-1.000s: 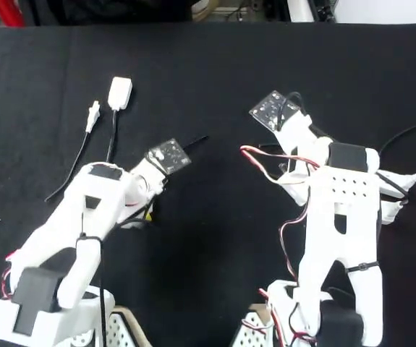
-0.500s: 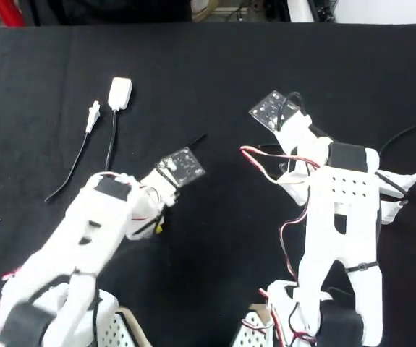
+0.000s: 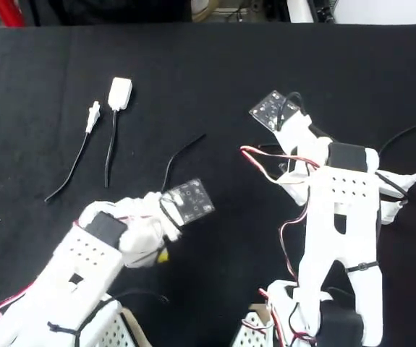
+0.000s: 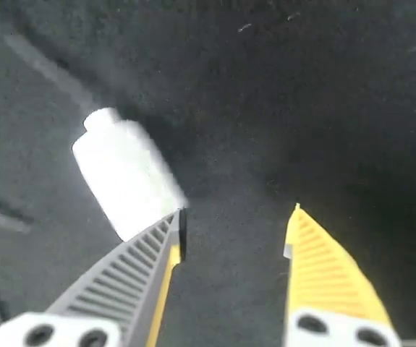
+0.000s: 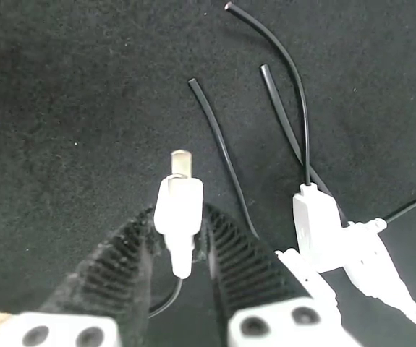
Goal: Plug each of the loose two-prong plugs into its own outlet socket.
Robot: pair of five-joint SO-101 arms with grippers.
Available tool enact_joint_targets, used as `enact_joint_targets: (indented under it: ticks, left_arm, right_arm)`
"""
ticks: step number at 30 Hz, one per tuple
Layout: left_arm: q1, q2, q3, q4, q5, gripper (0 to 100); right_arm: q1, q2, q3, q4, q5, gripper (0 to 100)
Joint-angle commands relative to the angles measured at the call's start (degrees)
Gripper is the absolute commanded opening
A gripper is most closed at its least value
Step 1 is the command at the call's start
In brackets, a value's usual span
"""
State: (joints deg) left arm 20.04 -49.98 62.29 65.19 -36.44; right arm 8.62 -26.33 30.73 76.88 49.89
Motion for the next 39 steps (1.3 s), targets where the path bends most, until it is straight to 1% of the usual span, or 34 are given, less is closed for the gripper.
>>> enact_joint_targets:
  ticks: [1, 3, 5, 7, 10, 12, 14, 16, 19, 20, 22, 24, 26, 28, 31, 33, 35, 37, 38, 39]
  left_arm:
    - [-9.71, -2.55, -7.87, 0.88, 0.53, 24]
    - [-12.79, -3.78, -9.71, 0.44, 2.20, 24]
    - [-12.44, -5.45, -7.60, -1.76, 6.77, 22]
    - [-13.67, -7.47, -3.65, -8.70, 9.85, 22]
    - [-19.82, -7.47, 3.82, -21.10, 13.10, 22]
    - [-22.55, -5.45, 9.01, -26.46, 11.69, 22]
    - [-23.60, -2.11, 12.97, -29.63, 8.44, 24]
    - [-23.60, 1.23, 14.29, -32.35, 8.18, 24]
    - [-22.99, 4.31, 12.44, -31.03, 8.26, 24]
    - [-21.85, 4.31, 11.12, -28.31, 8.53, 24]
    - [-18.33, 3.08, 8.48, -21.63, 11.34, 23]
    - [-14.64, 0.70, 6.20, -17.14, 13.19, 22]
    - [-11.47, -2.29, 5.23, -15.56, 14.95, 22]
    - [-8.66, -5.01, 5.41, -15.82, 16.70, 22]
    - [-6.73, -8.26, 7.08, -15.91, 16.70, 22]
    - [-7.78, -9.67, 7.60, -15.82, 16.62, 22]
    - [-12.09, -10.99, 6.29, -16.53, 16.62, 22]
    - [-15.96, -11.52, 5.32, -19.96, 16.88, 22]
    - [-16.75, -11.52, 5.67, -22.77, 17.41, 22]
    - [-16.22, -11.16, 6.99, -26.02, 20.04, 22]
  right_arm:
    - [-0.44, -0.22, -0.57, -0.53, -0.44, 1.1]
    - [-0.35, -0.22, -0.48, -0.53, -0.44, 1.1]
    - [-0.44, -0.22, -0.48, -0.62, -0.53, 1.1]
    - [-0.62, -0.22, -0.48, -0.62, -0.53, 1.1]
    - [-0.62, -0.22, -0.31, -0.62, -0.53, 1.1]
    - [-0.35, -0.22, -0.22, -0.70, -0.44, 1.1]
    - [-0.53, -0.22, -0.40, -0.70, -0.35, 1.1]
    - [-0.70, -0.22, -0.66, -0.79, -0.44, 1.1]
    - [-0.35, -0.22, -0.75, -0.88, -0.53, 1.1]
    - [-0.35, -0.22, -0.75, -0.88, -0.44, 1.1]
    - [-0.44, -0.22, -0.75, -0.88, -0.44, 1.1]
    - [-0.53, -0.22, -1.45, -0.97, -0.53, 1.1]
    - [-0.35, -0.22, -2.33, -0.88, -0.53, 1.1]
    - [-0.35, -0.22, -2.51, -0.88, -0.53, 1.1]
    - [-0.35, -0.22, -2.51, -0.88, -0.53, 1.1]
    - [-0.26, -0.22, -2.51, -0.88, -0.53, 1.1]
    - [-0.26, -0.22, -2.51, -0.79, -0.53, 1.1]
    - [-0.26, -0.22, -2.51, -0.70, -0.53, 1.1]
    - [-0.26, -0.22, -2.51, -0.62, -0.53, 1.1]
    - [-0.26, -0.22, -2.51, -0.62, -0.53, 1.1]
